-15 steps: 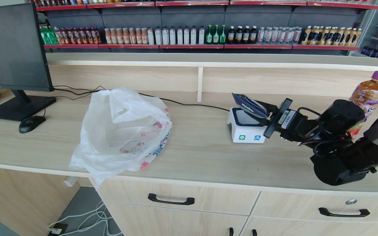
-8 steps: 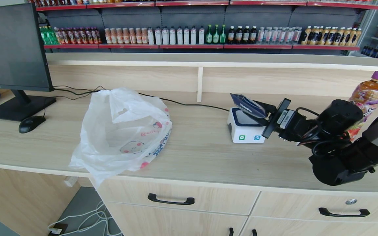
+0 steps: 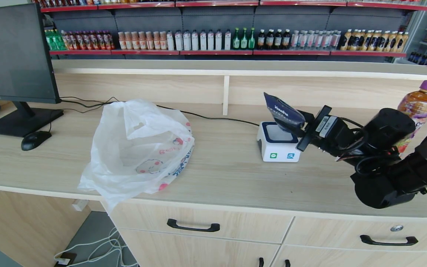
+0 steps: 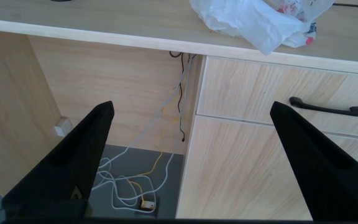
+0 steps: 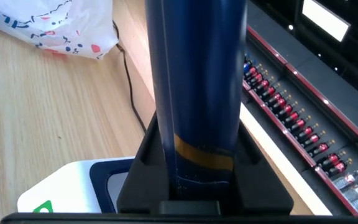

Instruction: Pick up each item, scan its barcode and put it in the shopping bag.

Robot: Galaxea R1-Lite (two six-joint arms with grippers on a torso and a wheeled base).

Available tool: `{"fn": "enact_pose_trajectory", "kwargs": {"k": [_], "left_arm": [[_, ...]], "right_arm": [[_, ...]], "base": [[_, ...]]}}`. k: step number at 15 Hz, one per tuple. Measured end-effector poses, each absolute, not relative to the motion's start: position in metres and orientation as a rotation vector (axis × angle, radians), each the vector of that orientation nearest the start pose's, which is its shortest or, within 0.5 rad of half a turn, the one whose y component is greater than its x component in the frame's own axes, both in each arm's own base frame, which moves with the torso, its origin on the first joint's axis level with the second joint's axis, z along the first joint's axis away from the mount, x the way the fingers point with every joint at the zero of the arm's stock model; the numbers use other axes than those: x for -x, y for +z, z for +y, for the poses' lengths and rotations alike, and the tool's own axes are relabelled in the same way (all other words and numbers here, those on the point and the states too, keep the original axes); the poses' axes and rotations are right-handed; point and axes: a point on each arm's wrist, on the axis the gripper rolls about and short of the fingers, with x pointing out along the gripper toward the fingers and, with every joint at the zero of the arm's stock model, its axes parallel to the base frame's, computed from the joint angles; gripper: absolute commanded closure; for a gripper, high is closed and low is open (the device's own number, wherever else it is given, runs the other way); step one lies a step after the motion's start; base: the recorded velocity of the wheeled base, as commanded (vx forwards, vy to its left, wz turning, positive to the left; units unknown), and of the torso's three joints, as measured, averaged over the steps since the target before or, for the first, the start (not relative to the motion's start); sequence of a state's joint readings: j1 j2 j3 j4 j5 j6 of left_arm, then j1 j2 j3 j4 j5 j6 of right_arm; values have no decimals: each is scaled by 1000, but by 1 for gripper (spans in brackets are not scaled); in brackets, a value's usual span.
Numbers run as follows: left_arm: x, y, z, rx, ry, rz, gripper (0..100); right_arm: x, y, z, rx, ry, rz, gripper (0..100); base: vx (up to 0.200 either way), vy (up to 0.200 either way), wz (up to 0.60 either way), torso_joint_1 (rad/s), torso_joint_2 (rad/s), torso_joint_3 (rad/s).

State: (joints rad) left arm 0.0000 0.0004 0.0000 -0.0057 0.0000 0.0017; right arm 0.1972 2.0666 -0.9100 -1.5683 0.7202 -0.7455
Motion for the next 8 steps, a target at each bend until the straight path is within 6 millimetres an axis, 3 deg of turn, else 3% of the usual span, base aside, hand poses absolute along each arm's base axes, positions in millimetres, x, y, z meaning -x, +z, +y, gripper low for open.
{"fn": "enact_pose_trajectory", "kwargs": {"k": [8], "left_arm": [[23, 76, 0, -2, 0, -5, 0]], "right_arm": [[-333, 215, 78, 501, 525, -658, 100]], "base": [[0, 0, 0, 0, 0, 0]]}}
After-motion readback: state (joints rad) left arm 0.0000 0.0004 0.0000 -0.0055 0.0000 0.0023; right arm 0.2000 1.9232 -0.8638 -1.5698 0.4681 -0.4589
